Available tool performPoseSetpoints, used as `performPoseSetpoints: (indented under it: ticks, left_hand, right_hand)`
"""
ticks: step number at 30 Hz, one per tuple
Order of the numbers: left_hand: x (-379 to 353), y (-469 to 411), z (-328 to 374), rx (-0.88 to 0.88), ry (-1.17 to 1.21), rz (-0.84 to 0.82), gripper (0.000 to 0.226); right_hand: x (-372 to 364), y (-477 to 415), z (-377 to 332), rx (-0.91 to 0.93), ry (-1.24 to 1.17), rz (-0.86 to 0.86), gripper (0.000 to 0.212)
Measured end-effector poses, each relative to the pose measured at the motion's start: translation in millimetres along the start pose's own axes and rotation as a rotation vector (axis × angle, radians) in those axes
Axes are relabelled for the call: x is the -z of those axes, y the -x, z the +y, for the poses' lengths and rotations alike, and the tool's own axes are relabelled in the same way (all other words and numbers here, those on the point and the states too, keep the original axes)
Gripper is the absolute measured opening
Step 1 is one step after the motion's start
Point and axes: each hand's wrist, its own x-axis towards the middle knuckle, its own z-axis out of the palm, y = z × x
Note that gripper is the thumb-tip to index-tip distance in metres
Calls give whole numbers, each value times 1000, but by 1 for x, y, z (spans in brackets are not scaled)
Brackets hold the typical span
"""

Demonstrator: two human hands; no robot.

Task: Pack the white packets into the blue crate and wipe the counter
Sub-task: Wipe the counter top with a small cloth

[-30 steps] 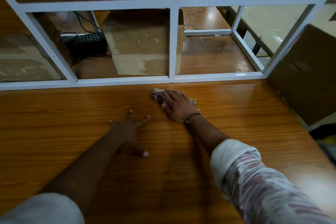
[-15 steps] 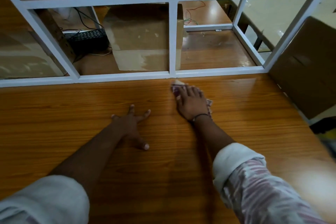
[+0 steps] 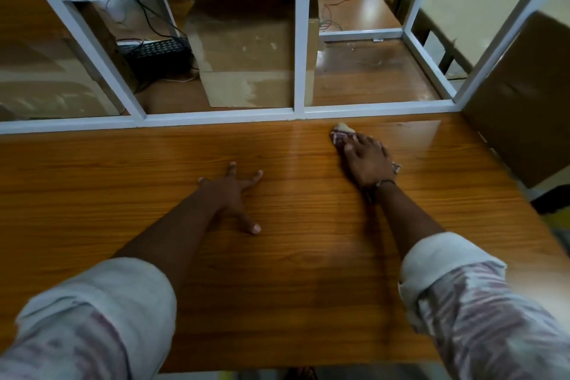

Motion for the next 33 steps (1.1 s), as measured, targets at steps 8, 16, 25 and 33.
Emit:
performPoseSetpoints:
  ticks: [8, 16, 25, 33]
  left_hand:
    - [3, 11, 5, 24, 2, -18, 142]
    - [-8, 34, 5, -27, -32, 28, 132]
    - [-38, 58, 7, -95, -192, -7, 147]
    - [-53, 66, -1, -142, -186, 44, 148]
  right_hand:
    - [-31, 137, -30, 338, 118, -38, 47]
    - [-12, 162, -9, -11, 129, 141, 47]
    - [-45, 272, -63, 402, 245, -75, 52]
    - [-27, 252, -32, -243, 273, 118, 57]
